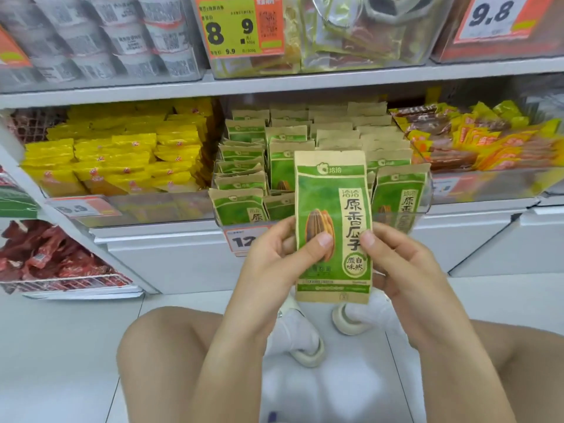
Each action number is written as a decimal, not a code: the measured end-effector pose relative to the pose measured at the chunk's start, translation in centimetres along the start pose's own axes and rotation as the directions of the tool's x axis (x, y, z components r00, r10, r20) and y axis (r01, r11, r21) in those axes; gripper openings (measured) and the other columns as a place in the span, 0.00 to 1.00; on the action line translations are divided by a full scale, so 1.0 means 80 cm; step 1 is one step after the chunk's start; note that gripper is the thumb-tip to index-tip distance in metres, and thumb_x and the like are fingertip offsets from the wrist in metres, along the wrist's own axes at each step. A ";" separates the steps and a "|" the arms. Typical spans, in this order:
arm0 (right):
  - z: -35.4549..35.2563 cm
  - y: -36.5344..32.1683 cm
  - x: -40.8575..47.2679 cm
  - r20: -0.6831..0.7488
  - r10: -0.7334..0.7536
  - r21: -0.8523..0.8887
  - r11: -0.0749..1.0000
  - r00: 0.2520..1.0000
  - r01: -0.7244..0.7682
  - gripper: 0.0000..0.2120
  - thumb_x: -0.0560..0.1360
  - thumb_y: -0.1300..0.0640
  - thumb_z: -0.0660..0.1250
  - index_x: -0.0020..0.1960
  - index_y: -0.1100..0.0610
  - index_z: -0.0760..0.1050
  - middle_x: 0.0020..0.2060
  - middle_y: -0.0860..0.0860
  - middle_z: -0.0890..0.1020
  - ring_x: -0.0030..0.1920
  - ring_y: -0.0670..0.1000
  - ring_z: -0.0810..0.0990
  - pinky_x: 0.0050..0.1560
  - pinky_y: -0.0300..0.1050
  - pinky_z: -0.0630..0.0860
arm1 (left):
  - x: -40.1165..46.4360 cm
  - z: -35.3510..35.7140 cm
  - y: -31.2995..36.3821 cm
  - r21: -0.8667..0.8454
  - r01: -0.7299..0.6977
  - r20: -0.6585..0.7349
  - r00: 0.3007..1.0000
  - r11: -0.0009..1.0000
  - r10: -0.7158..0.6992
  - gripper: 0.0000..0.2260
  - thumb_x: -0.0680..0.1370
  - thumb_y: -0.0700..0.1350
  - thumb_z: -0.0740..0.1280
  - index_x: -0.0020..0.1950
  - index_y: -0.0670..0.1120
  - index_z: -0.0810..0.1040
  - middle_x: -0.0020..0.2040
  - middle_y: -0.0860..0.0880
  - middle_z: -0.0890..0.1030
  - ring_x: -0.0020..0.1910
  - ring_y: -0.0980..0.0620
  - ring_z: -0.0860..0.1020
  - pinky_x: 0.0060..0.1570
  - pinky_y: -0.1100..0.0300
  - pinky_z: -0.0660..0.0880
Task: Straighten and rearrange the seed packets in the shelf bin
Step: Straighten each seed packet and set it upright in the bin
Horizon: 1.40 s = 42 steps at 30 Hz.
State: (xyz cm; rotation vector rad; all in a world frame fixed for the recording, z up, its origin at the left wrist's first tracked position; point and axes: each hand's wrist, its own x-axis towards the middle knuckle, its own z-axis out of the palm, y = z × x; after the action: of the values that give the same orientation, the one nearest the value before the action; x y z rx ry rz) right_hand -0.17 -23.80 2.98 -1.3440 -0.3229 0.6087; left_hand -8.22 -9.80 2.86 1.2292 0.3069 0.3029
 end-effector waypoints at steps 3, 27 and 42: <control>0.000 0.012 -0.008 0.028 0.055 0.030 0.998 0.998 -0.056 0.18 0.66 0.46 0.73 0.53 0.53 0.82 0.46 0.54 0.86 0.42 0.49 0.84 0.39 0.42 0.80 | -0.008 0.003 -0.010 -0.033 0.029 -0.026 0.999 0.999 -0.030 0.13 0.75 0.45 0.71 0.59 0.43 0.80 0.51 0.45 0.86 0.49 0.49 0.84 0.47 0.59 0.80; 0.026 0.029 -0.012 -0.026 -0.247 -0.126 0.962 0.969 0.242 0.18 0.71 0.60 0.73 0.59 0.50 0.78 0.51 0.46 0.84 0.55 0.46 0.81 0.45 0.41 0.80 | -0.012 0.026 -0.047 0.038 -0.094 -0.364 0.926 0.995 0.101 0.16 0.68 0.54 0.73 0.50 0.49 0.75 0.46 0.57 0.84 0.51 0.54 0.81 0.47 0.62 0.78; 0.045 0.027 0.009 -0.129 -0.160 -0.079 0.985 0.979 0.151 0.16 0.67 0.45 0.71 0.47 0.55 0.76 0.43 0.47 0.82 0.49 0.45 0.80 0.46 0.34 0.75 | -0.017 0.015 -0.042 -0.042 0.020 -0.266 0.964 0.999 -0.031 0.24 0.63 0.57 0.73 0.54 0.45 0.77 0.44 0.55 0.84 0.45 0.56 0.82 0.48 0.60 0.77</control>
State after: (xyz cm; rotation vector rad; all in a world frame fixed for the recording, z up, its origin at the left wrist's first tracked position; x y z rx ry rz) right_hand -2.02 -20.22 1.59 -1.4038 -0.3376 0.3763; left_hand -8.78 -12.39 0.15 1.1453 0.5465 0.4516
